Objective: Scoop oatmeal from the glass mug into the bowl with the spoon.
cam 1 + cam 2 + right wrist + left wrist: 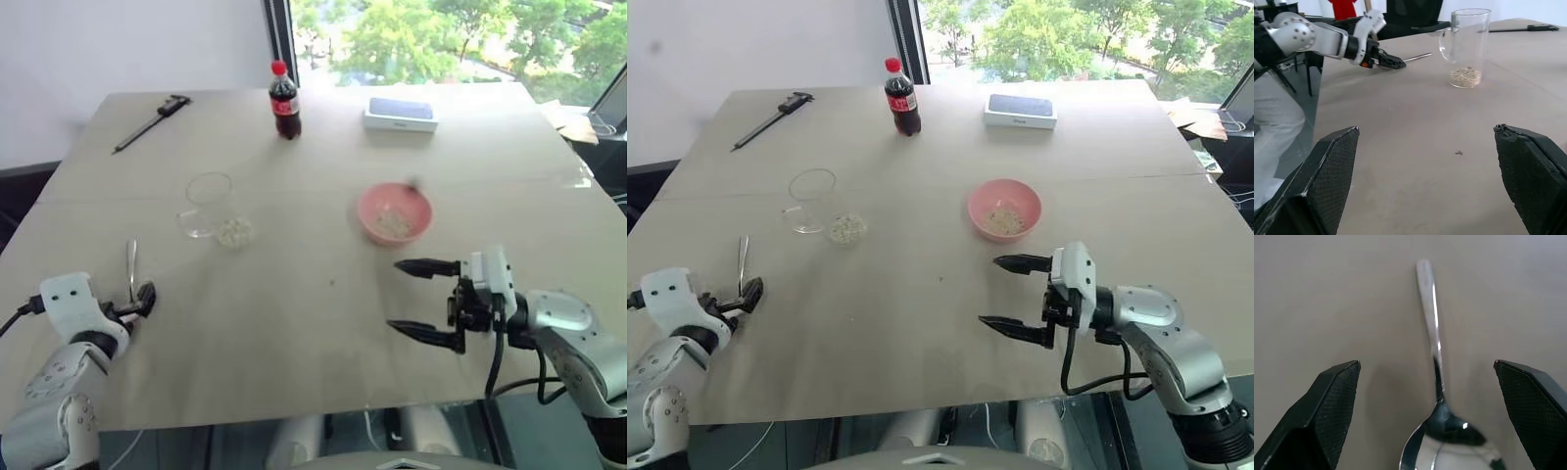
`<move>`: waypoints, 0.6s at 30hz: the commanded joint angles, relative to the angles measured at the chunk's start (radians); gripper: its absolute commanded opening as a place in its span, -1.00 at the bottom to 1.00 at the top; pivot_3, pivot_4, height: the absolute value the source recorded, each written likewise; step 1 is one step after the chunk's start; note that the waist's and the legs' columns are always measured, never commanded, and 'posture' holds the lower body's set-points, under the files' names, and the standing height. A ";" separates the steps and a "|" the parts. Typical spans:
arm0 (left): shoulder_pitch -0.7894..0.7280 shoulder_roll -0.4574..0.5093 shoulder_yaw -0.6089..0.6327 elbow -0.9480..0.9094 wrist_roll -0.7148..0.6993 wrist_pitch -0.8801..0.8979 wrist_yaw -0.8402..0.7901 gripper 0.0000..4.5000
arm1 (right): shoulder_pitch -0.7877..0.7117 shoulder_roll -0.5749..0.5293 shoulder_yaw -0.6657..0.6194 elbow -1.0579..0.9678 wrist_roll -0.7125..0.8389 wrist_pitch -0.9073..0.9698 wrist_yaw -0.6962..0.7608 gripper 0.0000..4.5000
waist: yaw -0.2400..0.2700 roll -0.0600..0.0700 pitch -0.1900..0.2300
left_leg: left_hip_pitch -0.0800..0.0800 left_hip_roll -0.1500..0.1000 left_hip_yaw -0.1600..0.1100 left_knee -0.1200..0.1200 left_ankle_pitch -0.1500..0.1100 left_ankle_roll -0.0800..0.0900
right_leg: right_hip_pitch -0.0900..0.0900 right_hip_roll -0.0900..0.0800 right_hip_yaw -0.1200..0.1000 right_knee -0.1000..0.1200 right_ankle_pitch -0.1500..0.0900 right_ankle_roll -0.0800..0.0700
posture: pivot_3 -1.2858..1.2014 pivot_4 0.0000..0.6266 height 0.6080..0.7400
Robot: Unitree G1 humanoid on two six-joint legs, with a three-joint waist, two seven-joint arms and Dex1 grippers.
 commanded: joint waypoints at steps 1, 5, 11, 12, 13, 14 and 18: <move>-0.018 0.025 0.014 0.071 0.003 0.048 -0.008 1.00 | -0.022 0.004 -0.006 -0.034 0.018 -0.001 -0.005 0.97 | 0.000 0.001 -0.001 | 0.000 0.000 0.000 0.000 0.000 0.000 | 0.000 0.000 0.000 0.000 0.000 0.000 | 0.03 -0.52 1.00; -0.041 0.062 0.025 0.111 0.015 0.082 -0.007 0.78 | -0.029 0.004 -0.011 -0.041 0.019 0.006 -0.017 1.00 | -0.002 0.004 -0.001 | 0.001 0.000 0.000 0.000 0.001 -0.001 | 0.000 0.000 0.000 0.002 0.000 0.000 | 0.03 -0.52 1.00; -0.029 0.096 0.022 0.117 0.005 0.161 -0.029 -0.34 | -0.034 0.010 -0.003 -0.039 0.013 0.004 -0.026 1.00 | -0.004 0.006 -0.001 | 0.002 0.000 0.000 -0.001 0.001 -0.002 | 0.000 0.000 0.001 0.002 0.000 0.000 | 0.03 -0.52 1.00; -0.025 0.100 0.024 0.114 0.007 0.173 -0.028 -0.53 | -0.036 0.012 -0.002 -0.036 0.012 0.003 -0.026 1.00 | -0.004 0.006 -0.001 | 0.002 0.000 0.000 -0.001 0.001 -0.002 | 0.000 0.000 0.001 0.002 0.000 0.000 | 0.03 -0.52 1.00; -0.023 0.095 0.035 0.110 0.001 0.187 -0.023 -0.73 | -0.038 0.014 0.000 -0.036 0.011 0.002 -0.028 1.00 | -0.006 0.007 -0.001 | 0.002 0.000 0.001 -0.001 0.001 -0.002 | 0.000 0.000 0.001 0.002 0.000 0.000 | 0.03 -0.52 1.00; -0.021 0.090 0.045 0.106 -0.004 0.199 -0.020 -0.94 | -0.039 0.016 0.002 -0.036 0.010 0.001 -0.030 1.00 | -0.006 0.007 -0.001 | 0.001 0.000 0.001 -0.001 0.001 -0.002 | -0.001 -0.001 0.002 0.002 0.000 0.000 | 0.03 -0.52 1.00; 0.010 0.063 0.058 0.077 -0.004 0.207 -0.022 -0.98 | -0.044 0.023 0.008 -0.030 0.004 -0.003 -0.031 1.00 | -0.009 0.008 -0.002 | 0.001 0.000 0.001 -0.002 0.001 -0.002 | -0.001 -0.002 0.002 0.002 0.000 0.000 | 0.03 -0.52 1.00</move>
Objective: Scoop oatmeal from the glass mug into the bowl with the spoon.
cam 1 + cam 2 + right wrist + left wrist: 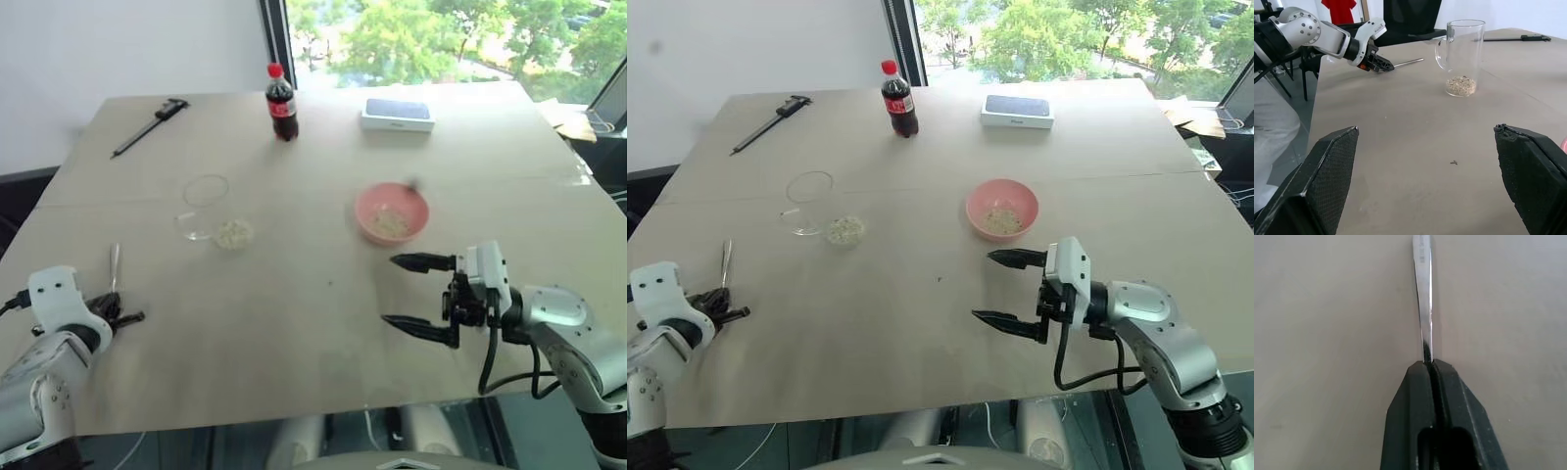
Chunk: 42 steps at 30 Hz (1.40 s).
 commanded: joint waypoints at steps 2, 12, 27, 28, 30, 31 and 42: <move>0.070 -0.049 0.007 -0.010 0.000 0.048 0.001 -0.98 | -0.018 0.009 0.005 -0.014 0.002 -0.015 0.002 1.00 | -0.007 0.001 0.000 | 0.000 0.000 0.000 0.000 0.000 0.000 | 0.000 -0.005 0.000 0.000 0.000 0.000 | 0.03 -0.52 1.00; 0.054 -0.141 0.116 -0.215 -0.015 -0.343 -0.059 -0.98 | -0.056 0.033 0.021 0.041 -0.023 -0.039 0.023 1.00 | -0.009 -0.008 0.003 | -0.002 -0.001 -0.002 0.000 0.000 0.000 | -0.001 -0.006 -0.002 0.000 0.000 -0.001 | 0.03 -0.52 1.00; -0.050 -0.047 -0.136 -0.624 -0.194 -0.371 -0.162 -0.98 | -0.258 0.149 -0.068 0.115 0.171 0.109 -0.099 1.00 | 0.004 -0.013 0.004 | -0.006 -0.004 -0.001 -0.004 0.003 -0.005 | -0.005 -0.007 -0.001 -0.001 0.001 0.000 | 0.03 -0.52 1.00; -0.049 -0.040 -0.201 -0.642 -0.174 -0.370 -0.178 -0.98 | -0.280 0.158 -0.076 0.109 0.202 0.152 -0.137 1.00 | 0.004 -0.012 0.004 | -0.006 -0.004 -0.001 -0.004 0.003 -0.005 | -0.005 -0.006 -0.001 -0.001 0.001 0.000 | 0.03 -0.52 1.00; -0.052 -0.042 -0.297 -0.659 -0.153 -0.373 -0.195 -0.98 | -0.313 0.167 -0.085 0.091 0.271 0.249 -0.212 1.00 | 0.004 -0.012 0.004 | -0.006 -0.004 -0.001 -0.004 0.003 -0.005 | -0.005 -0.005 -0.001 -0.001 0.001 -0.001 | 0.03 -0.52 1.00; -0.052 -0.037 -0.346 -0.659 -0.130 -0.378 -0.208 -0.98 | -0.325 0.161 -0.085 0.081 0.311 0.308 -0.240 1.00 | 0.004 -0.012 0.004 | -0.006 -0.004 -0.001 -0.004 0.003 -0.005 | -0.005 -0.004 -0.001 -0.001 0.000 -0.001 | 0.03 -0.52 1.00; -0.064 0.036 -0.621 -0.607 0.055 -0.460 -0.372 -0.98 | -0.412 0.178 -0.080 0.056 0.518 0.618 -0.501 1.00 | 0.002 -0.011 0.004 | -0.005 -0.004 0.000 -0.007 0.002 -0.002 | -0.006 -0.003 0.000 -0.002 -0.001 -0.002 | 0.03 -0.52 1.00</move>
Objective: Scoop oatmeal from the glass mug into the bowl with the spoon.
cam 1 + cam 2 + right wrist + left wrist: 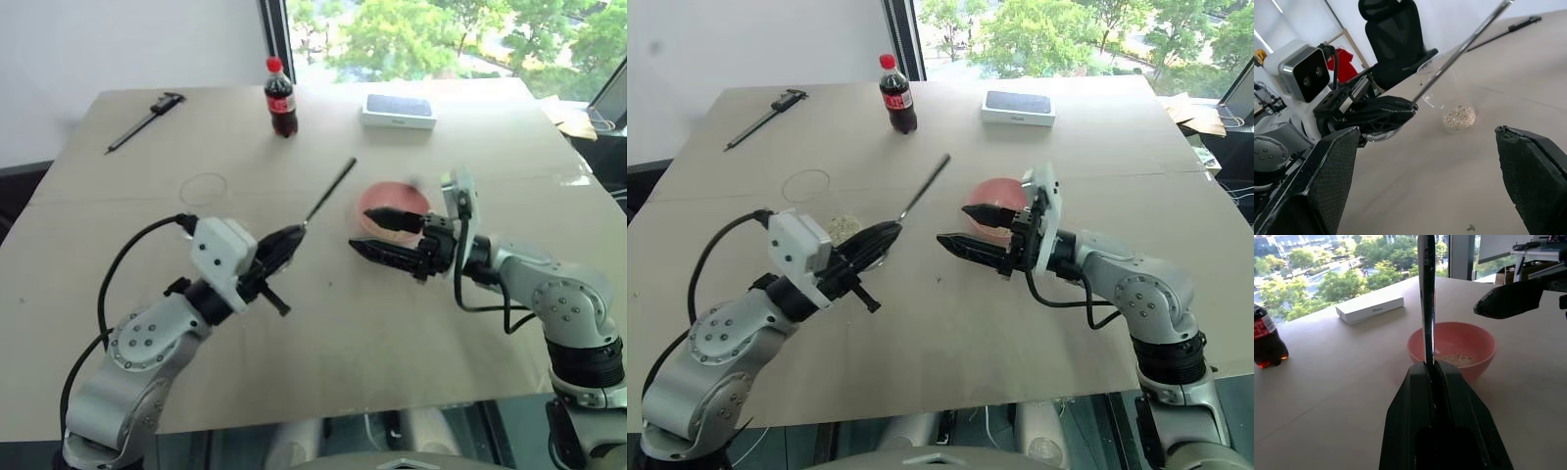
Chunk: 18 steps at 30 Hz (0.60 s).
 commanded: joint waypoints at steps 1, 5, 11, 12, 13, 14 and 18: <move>-0.013 0.004 -0.043 -0.003 0.038 -0.054 -0.043 -0.98 | -0.047 0.032 -0.014 -0.021 0.051 0.032 -0.060 1.00 | 0.000 0.000 0.000 | 0.000 0.000 0.000 0.000 -0.001 0.001 | 0.000 0.000 0.000 0.000 0.000 0.000 | 0.03 -0.52 1.00; -0.019 0.005 -0.075 0.015 0.057 -0.073 -0.082 -0.98 | -0.090 0.090 -0.035 0.017 0.112 0.062 -0.139 1.00 | -0.002 0.000 0.000 | 0.000 0.000 0.000 0.000 -0.001 0.001 | 0.000 0.001 0.000 0.000 0.001 0.002 | 0.03 -0.52 1.00; -0.028 -0.005 -0.099 0.034 0.093 -0.101 -0.105 -0.98 | -0.154 0.153 -0.086 0.070 0.237 0.099 -0.282 1.00 | -0.007 0.001 0.001 | 0.000 0.000 -0.001 0.000 -0.001 0.001 | 0.000 0.001 0.000 0.000 0.001 0.002 | 0.03 -0.52 1.00; -0.027 -0.006 -0.099 0.039 0.096 -0.107 -0.109 -0.98 | -0.158 0.154 -0.095 0.076 0.259 0.102 -0.301 1.00 | -0.008 0.001 0.001 | 0.000 0.000 -0.001 0.000 -0.001 0.001 | 0.000 0.001 0.000 0.000 0.001 0.002 | 0.03 -0.52 1.00; -0.027 -0.007 -0.099 0.043 0.100 -0.111 -0.112 -1.00 | -0.161 0.153 -0.101 0.081 0.278 0.105 -0.318 0.82 | -0.009 0.001 0.001 | 0.000 0.000 -0.001 0.000 0.000 0.001 | 0.000 0.001 0.000 0.000 0.001 0.002 | 0.03 -0.52 1.00; -0.026 -0.010 -0.100 0.046 0.104 -0.113 -0.112 -1.00 | -0.162 0.150 -0.107 0.084 0.293 0.109 -0.329 0.76 | -0.010 0.002 0.001 | 0.000 0.000 -0.001 0.000 0.000 0.001 | 0.000 0.001 0.000 0.000 0.001 0.002 | 0.03 -0.52 1.00; -0.029 -0.027 -0.104 0.054 0.125 -0.128 -0.105 -1.00 | -0.157 0.105 -0.100 0.079 0.308 0.132 -0.328 0.02 | -0.018 0.002 0.001 | 0.000 0.000 -0.001 0.000 -0.001 0.001 | 0.000 0.001 0.000 0.000 0.001 0.002 | 0.03 -0.52 1.00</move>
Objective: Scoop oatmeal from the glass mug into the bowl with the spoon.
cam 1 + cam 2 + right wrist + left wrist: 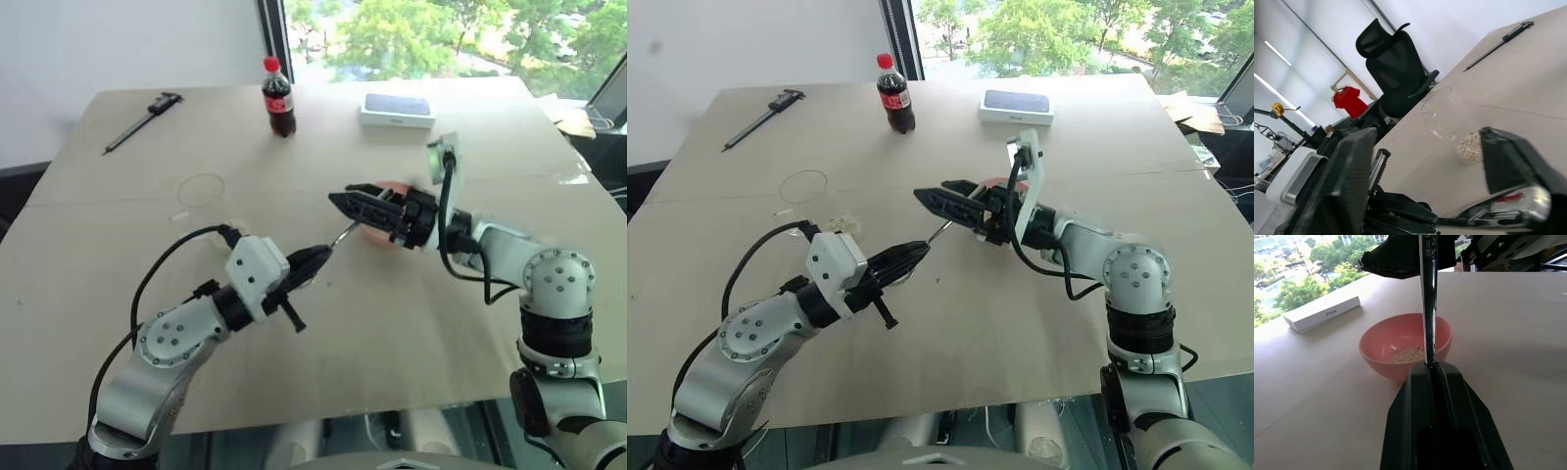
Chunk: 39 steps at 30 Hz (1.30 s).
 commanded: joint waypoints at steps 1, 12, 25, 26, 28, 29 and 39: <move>-0.013 -0.020 -0.003 -0.003 0.019 -0.034 0.008 -1.00 | -0.009 -0.040 -0.011 -0.030 0.026 0.019 0.015 -0.24 | -0.002 0.000 0.000 | 0.000 0.000 0.000 0.000 0.000 0.000 | 0.000 0.000 0.000 0.000 0.000 0.000 | 0.03 -0.52 1.00; 0.005 -0.058 -0.016 0.011 0.051 -0.044 0.010 -1.00 | -0.008 -0.071 -0.024 -0.009 0.015 0.007 0.014 -0.99 | -0.004 0.001 0.000 | 0.000 0.000 0.000 0.000 0.000 0.001 | 0.000 0.001 0.000 0.001 0.000 0.000 | 0.03 -0.52 1.00; 0.305 -0.245 0.092 -0.085 0.331 -0.259 0.318 0.08 | -0.032 -0.084 -0.042 0.094 -0.121 -0.047 -0.004 -1.00 | -0.003 0.001 0.001 | -0.001 0.001 0.002 -0.001 0.000 0.001 | -0.002 0.000 0.003 0.000 0.000 0.000 | 0.03 -0.52 1.00; 0.335 -0.270 0.107 -0.069 0.383 -0.311 0.362 0.08 | -0.035 -0.083 -0.042 0.103 -0.134 -0.049 -0.002 -1.00 | -0.002 0.001 0.000 | -0.002 0.001 0.002 -0.001 0.000 0.001 | -0.003 -0.001 0.003 0.000 0.000 0.000 | 0.03 -0.52 1.00; 0.391 -0.339 0.159 -0.025 0.445 -0.401 0.454 0.08 | -0.042 -0.083 -0.039 0.121 -0.168 -0.055 0.003 -1.00 | 0.000 0.001 0.000 | -0.005 0.001 0.002 -0.001 0.000 0.001 | -0.006 -0.002 0.002 0.001 0.000 0.000 | 0.03 -0.52 1.00; 0.406 -0.375 0.191 0.000 0.444 -0.427 0.489 0.08 | -0.046 -0.084 -0.035 0.130 -0.190 -0.061 0.009 -1.00 | 0.000 0.001 0.000 | -0.005 0.001 0.002 -0.001 0.000 0.001 | -0.006 -0.003 0.002 0.001 0.000 0.000 | 0.03 -0.52 1.00; 0.222 -0.319 0.411 0.354 0.334 -0.398 0.487 0.08 | -0.088 -0.049 -0.052 0.146 -0.255 -0.070 0.045 -1.00 | -0.004 0.001 0.000 | -0.005 0.000 0.001 0.000 0.000 0.001 | -0.006 0.000 0.000 0.002 0.000 0.000 | 0.03 -0.52 1.00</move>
